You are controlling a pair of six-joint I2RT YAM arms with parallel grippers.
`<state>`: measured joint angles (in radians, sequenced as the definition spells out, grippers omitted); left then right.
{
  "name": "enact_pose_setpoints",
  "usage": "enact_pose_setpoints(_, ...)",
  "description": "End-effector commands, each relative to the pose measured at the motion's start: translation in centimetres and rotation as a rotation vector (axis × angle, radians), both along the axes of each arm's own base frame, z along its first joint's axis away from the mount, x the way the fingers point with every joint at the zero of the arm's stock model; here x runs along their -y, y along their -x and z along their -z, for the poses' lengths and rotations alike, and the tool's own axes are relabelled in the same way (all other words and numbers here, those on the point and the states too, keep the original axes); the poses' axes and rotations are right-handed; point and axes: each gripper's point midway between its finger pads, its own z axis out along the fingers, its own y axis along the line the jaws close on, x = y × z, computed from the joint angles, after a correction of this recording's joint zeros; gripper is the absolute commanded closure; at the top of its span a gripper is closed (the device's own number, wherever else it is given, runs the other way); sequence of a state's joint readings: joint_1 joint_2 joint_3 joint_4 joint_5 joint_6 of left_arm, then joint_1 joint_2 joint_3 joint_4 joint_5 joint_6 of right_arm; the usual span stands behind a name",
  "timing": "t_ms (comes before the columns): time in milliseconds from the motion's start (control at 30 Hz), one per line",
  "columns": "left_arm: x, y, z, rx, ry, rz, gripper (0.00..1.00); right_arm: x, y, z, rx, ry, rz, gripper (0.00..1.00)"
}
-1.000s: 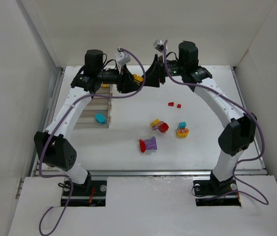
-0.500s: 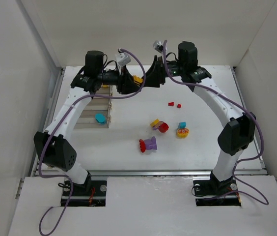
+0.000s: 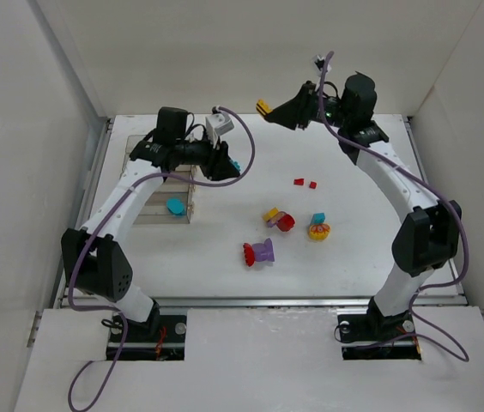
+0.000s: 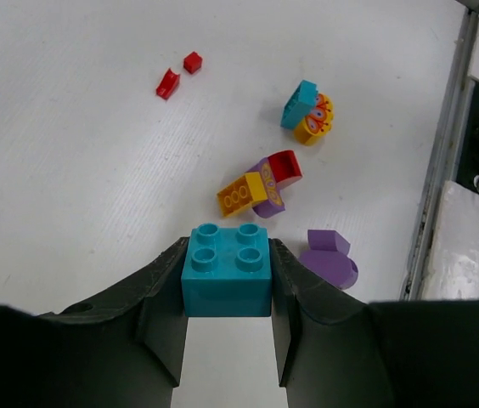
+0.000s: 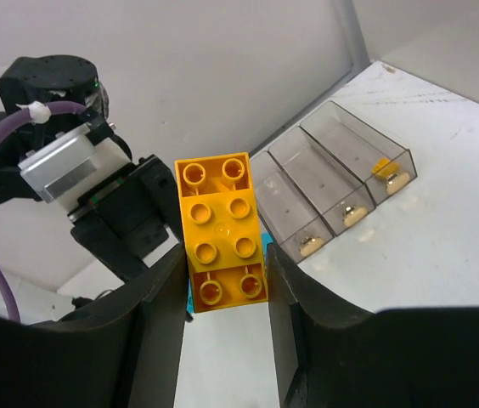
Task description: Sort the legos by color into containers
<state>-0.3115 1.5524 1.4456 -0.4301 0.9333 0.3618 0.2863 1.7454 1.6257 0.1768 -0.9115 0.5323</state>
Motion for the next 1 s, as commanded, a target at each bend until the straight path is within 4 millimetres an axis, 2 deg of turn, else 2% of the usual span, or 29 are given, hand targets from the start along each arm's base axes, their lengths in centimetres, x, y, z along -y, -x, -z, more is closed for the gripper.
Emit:
enact_pose_setpoints(0, -0.9, -0.7, -2.4, 0.087, 0.008, -0.058, 1.0, -0.6, 0.6, -2.8, 0.055, -0.066, 0.014, 1.0)
enact_pose_setpoints(167, -4.8, -5.4, -1.4, 0.095, -0.064, -0.355, 1.0, -0.2, -0.9, -0.5, 0.004, -0.055, 0.063, 1.0)
enact_pose_setpoints(200, -6.2, -6.3, -1.4, 0.108, -0.077, -0.406, 1.0, -0.1, -1.1, -0.6, 0.003, -0.056, 0.073, 1.0)
enact_pose_setpoints(300, -9.1, -7.1, 0.1, 0.117, -0.187, -0.491, 1.0, -0.3, -1.6, 1.1, -0.037, -0.042, 0.075, 1.0)
enact_pose_setpoints(367, -12.0, -6.8, 1.0, 0.117, -0.259, -0.546, 1.0, -0.4, -1.7, 1.9, -0.062, -0.033, 0.066, 1.0)
enact_pose_setpoints(400, -13.7, -6.7, 3.0, 0.091, -0.323, -0.591, 1.0, -0.4, -1.9, 2.7, -0.079, -0.027, 0.067, 1.0)
enact_pose_setpoints(533, -19.9, -6.1, 5.7, 0.045, -0.512, -0.766, 1.0, -0.6, -2.2, 4.0, -0.116, -0.014, 0.067, 1.0)
enact_pose_setpoints(600, -21.4, -4.9, 8.2, -0.058, -0.583, -0.795, 1.0, -1.0, -2.0, 4.0, -0.116, -0.014, 0.058, 1.0)
enact_pose_setpoints(700, -22.6, -3.8, 10.4, -0.133, -0.648, -0.818, 1.0, -1.8, -1.6, 4.6, -0.133, -0.006, 0.04, 1.0)
enact_pose_setpoints(867, -23.4, -2.6, 11.8, -0.192, -0.691, -0.818, 1.0, -2.3, -1.5, 5.2, -0.142, 0.004, 0.032, 1.0)
enact_pose_setpoints(933, -23.9, -1.8, 13.4, -0.241, -0.723, -0.815, 1.0, -2.2, -1.6, 5.6, -0.15, 0.007, 0.043, 1.0)
enact_pose_setpoints(967, -24.2, -1.6, 14.1, -0.256, -0.746, -0.82, 1.0, -2.1, -1.4, 5.2, -0.142, 0.004, 0.042, 1.0)
